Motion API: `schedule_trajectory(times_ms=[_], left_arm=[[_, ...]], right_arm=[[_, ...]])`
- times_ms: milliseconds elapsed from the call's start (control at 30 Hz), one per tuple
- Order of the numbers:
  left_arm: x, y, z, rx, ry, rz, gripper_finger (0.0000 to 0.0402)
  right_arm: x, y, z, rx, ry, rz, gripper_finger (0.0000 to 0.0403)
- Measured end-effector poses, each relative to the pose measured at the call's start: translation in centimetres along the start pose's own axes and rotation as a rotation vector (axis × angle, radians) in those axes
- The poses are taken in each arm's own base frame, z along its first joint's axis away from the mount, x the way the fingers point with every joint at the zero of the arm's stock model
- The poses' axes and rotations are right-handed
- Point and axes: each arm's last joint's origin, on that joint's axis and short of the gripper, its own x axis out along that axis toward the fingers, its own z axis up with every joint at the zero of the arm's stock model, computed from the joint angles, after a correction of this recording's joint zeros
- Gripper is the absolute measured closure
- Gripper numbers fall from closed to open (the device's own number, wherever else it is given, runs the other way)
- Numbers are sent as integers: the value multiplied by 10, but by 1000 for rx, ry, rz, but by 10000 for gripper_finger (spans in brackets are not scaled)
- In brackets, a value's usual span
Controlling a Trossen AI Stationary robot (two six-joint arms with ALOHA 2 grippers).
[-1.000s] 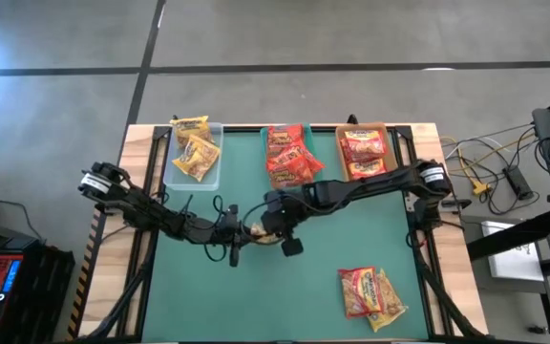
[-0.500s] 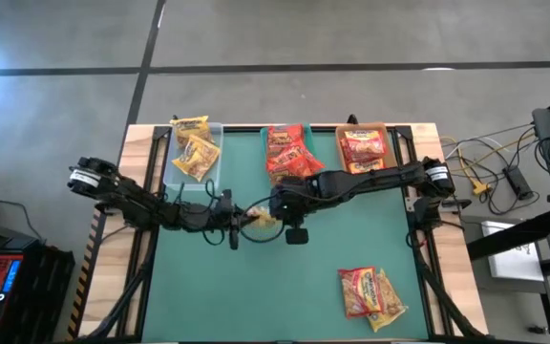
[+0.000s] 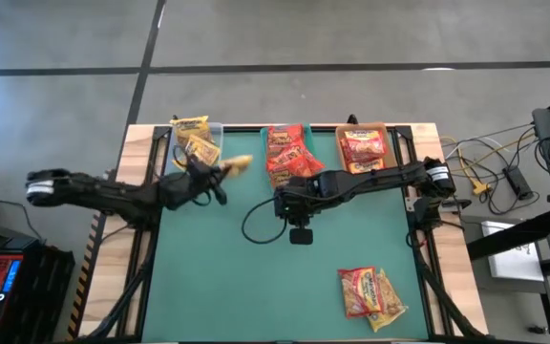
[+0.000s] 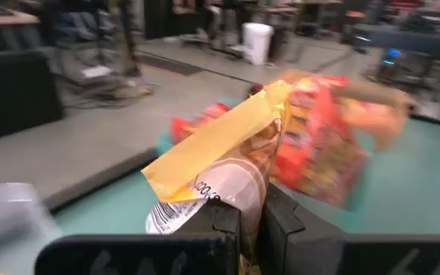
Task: Sort Maruchan noodles
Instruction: Put the yellow noodle pack into the transparent bin
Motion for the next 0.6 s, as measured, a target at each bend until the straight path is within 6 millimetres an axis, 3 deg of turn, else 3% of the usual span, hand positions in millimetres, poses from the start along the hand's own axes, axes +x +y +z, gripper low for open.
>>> schedule_trajectory(times_ms=[233, 600], left_arm=[[-13, 29, 19, -19, -62, 152, 401], [-31, 50, 2, 1, 86, 489, 402]], right_arm=[[0, 0, -2, 28, 23, -2, 358], [8, 3, -9, 37, 55, -2, 358]])
